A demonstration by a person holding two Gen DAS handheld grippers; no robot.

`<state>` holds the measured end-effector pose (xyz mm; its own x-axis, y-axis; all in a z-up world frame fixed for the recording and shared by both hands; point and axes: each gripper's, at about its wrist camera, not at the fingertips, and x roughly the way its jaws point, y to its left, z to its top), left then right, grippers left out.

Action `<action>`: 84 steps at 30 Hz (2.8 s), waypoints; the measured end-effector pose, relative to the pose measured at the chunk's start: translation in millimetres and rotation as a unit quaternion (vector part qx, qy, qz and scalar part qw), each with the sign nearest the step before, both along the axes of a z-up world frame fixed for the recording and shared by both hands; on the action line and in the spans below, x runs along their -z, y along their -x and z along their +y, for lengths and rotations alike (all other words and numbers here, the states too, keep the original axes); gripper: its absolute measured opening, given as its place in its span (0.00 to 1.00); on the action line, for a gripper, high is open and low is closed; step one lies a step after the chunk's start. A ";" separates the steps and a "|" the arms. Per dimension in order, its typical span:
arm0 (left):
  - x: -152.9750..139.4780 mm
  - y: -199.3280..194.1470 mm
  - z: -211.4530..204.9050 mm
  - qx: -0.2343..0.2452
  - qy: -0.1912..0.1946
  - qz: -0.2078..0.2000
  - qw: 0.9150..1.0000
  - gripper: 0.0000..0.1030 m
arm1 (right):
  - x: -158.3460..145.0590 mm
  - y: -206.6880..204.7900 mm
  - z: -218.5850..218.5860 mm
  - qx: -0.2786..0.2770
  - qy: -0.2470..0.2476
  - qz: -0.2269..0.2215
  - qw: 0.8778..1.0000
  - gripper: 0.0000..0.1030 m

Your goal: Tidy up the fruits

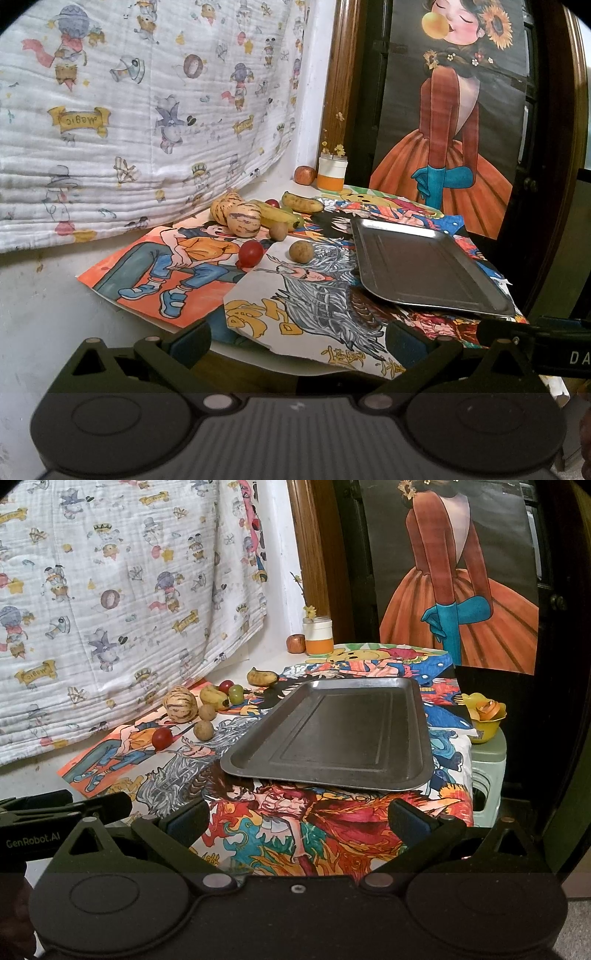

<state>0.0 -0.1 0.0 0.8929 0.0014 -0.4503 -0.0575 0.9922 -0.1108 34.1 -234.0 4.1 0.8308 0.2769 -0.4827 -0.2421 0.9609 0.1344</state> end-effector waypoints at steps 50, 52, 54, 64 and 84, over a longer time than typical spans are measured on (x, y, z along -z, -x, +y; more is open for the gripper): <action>-17.4 11.8 6.0 -0.022 0.009 0.008 1.000 1.00 | -34.4 10.5 -7.2 -0.022 0.005 -0.003 1.000 1.00; -24.4 15.6 5.6 -0.024 0.011 0.003 1.000 1.00 | -40.8 13.8 -8.8 -0.026 0.005 -0.014 1.000 1.00; -31.4 18.2 4.6 -0.026 0.010 -0.002 1.000 1.00 | -47.4 16.1 -10.2 -0.028 0.005 -0.025 0.999 1.00; -63.2 5.0 9.7 -0.028 -0.004 -0.008 1.000 1.00 | -78.1 -12.3 -8.9 -0.039 0.011 -0.043 0.998 1.00; -51.1 -95.2 61.7 -0.002 -0.025 0.068 0.997 1.00 | -97.9 -150.4 31.5 -0.236 0.101 -0.032 0.966 1.00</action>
<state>95.2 61.6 51.1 0.8237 0.0303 -0.5662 -0.0723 0.9960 -0.0519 184.5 -202.5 102.0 0.6652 0.5381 -0.5177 -0.6614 0.7464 -0.0740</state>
